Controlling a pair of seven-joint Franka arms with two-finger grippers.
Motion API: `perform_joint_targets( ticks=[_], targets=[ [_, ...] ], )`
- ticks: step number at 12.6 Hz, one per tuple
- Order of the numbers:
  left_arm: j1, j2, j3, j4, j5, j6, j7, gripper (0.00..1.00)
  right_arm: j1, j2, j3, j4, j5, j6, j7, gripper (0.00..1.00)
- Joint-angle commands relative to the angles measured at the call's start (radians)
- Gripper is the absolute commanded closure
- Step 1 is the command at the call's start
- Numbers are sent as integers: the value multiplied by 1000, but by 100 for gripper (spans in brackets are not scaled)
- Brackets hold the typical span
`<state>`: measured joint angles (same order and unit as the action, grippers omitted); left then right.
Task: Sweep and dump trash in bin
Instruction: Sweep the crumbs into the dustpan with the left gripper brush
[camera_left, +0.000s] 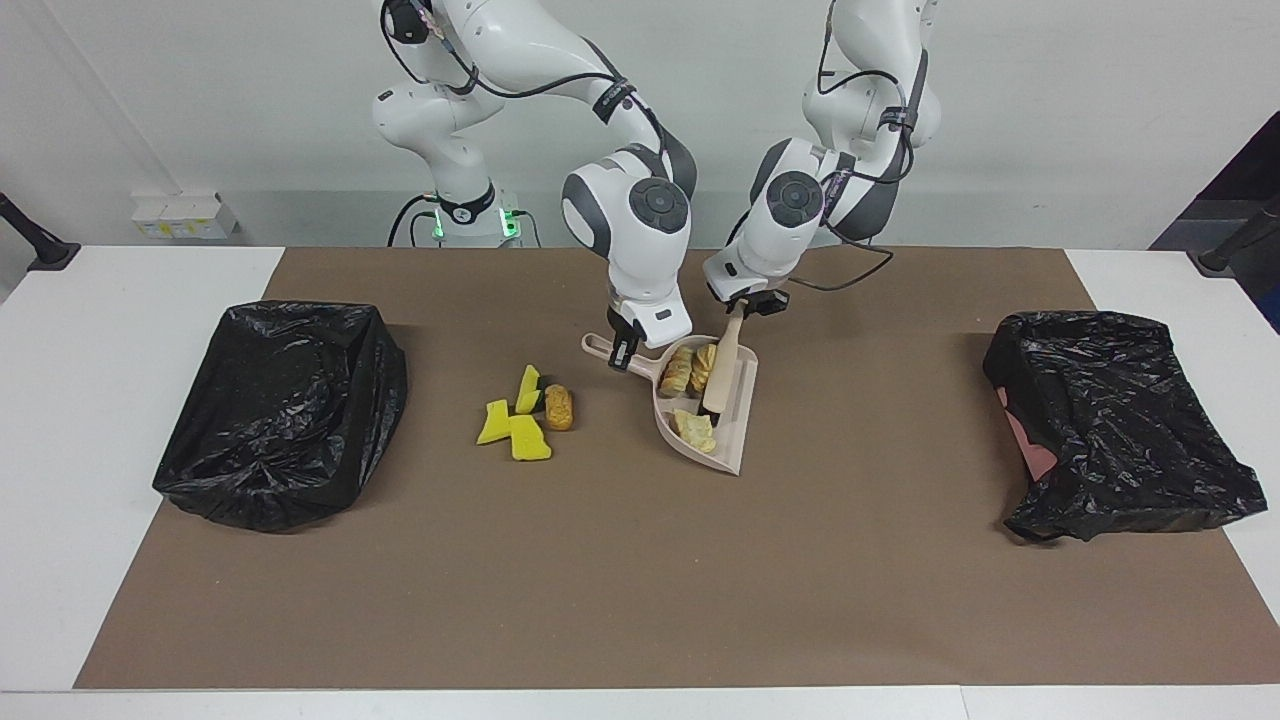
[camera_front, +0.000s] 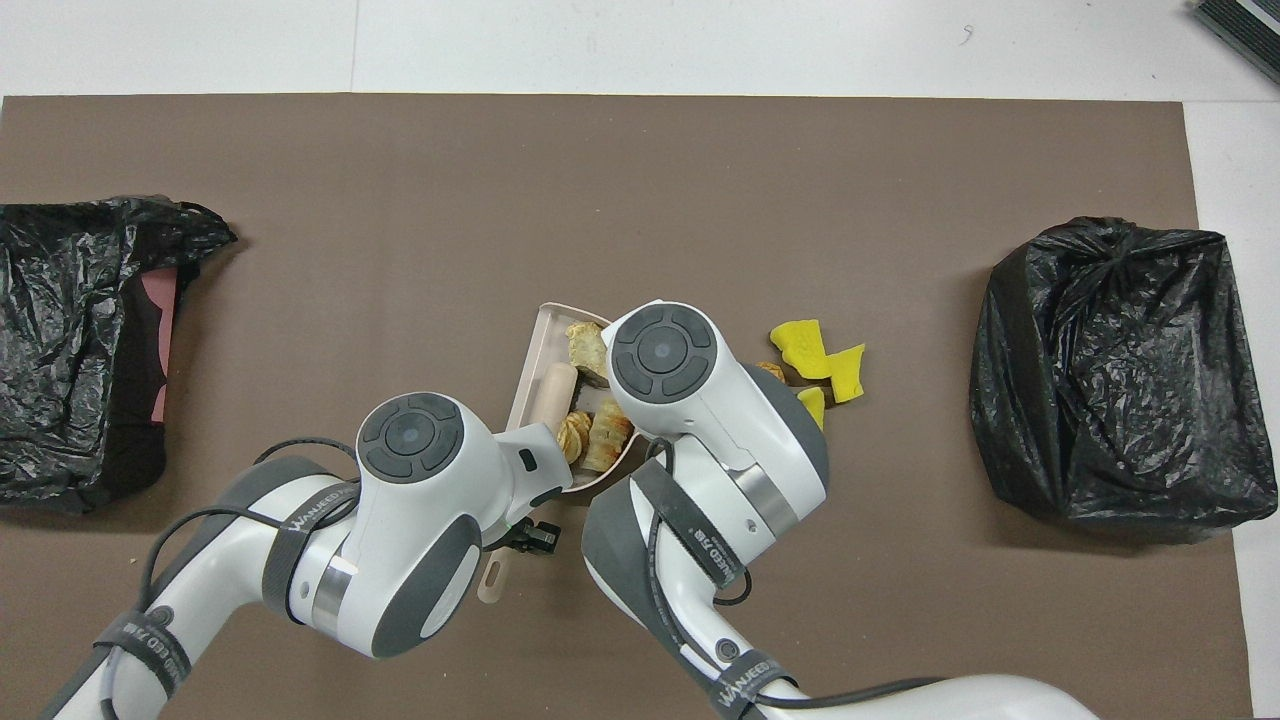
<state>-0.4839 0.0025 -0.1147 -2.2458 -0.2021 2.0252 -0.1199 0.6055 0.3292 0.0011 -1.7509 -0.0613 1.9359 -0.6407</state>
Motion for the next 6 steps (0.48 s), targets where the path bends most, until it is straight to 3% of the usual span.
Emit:
perform_joint_targets(
  ticks=[1,4,6],
  targets=[
    [71,-7,17,5,-5,0,-7,100,-24,-13,7,-2,5,12,10,100],
    [192,-1,17,28,71,-11,-4,100,-42,-12,7,5,9,15,6,100],
    [214,-9,18,29,116,-22,-6,100,-58,-21,7,7,9,11,-14,100]
  ],
)
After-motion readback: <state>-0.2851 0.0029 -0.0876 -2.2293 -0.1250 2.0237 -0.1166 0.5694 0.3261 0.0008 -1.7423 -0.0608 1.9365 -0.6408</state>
